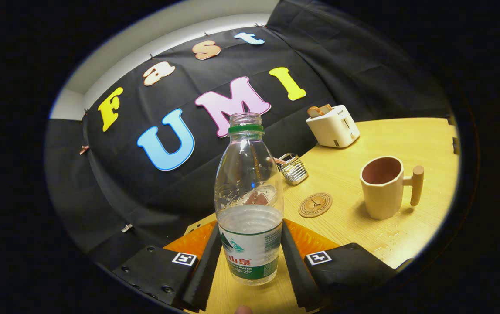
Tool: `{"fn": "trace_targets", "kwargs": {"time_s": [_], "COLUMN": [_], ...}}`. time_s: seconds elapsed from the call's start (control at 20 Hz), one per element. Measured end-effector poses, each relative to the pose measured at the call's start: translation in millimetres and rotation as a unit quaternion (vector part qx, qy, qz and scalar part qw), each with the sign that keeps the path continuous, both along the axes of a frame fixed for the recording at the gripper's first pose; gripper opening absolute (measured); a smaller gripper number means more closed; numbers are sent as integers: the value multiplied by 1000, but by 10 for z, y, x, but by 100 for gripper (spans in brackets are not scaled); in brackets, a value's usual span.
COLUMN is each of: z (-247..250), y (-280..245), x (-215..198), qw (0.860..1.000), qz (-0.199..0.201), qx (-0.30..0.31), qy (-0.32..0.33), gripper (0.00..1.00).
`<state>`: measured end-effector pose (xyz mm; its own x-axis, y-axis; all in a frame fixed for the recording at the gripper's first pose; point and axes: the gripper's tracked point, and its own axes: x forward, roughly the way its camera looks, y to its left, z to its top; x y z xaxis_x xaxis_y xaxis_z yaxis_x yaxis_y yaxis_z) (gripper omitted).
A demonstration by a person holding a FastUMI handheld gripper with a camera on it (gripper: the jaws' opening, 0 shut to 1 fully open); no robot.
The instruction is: Take the bottle from table, then pour the juice into the cup, finally place the bottle on the coaster
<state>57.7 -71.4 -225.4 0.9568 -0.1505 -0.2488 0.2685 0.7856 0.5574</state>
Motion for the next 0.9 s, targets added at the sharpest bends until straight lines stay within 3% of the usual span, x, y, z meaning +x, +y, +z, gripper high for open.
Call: {"fn": "trace_targets", "kwargs": {"time_s": [0.35, 0.9], "z": [-93, -152], "y": [-210, -378], "x": [-14, 62], "qw": [990, 942], "qz": [-24, -82], "qx": [141, 325], "qy": [1, -26], "gripper": [75, 75]}}
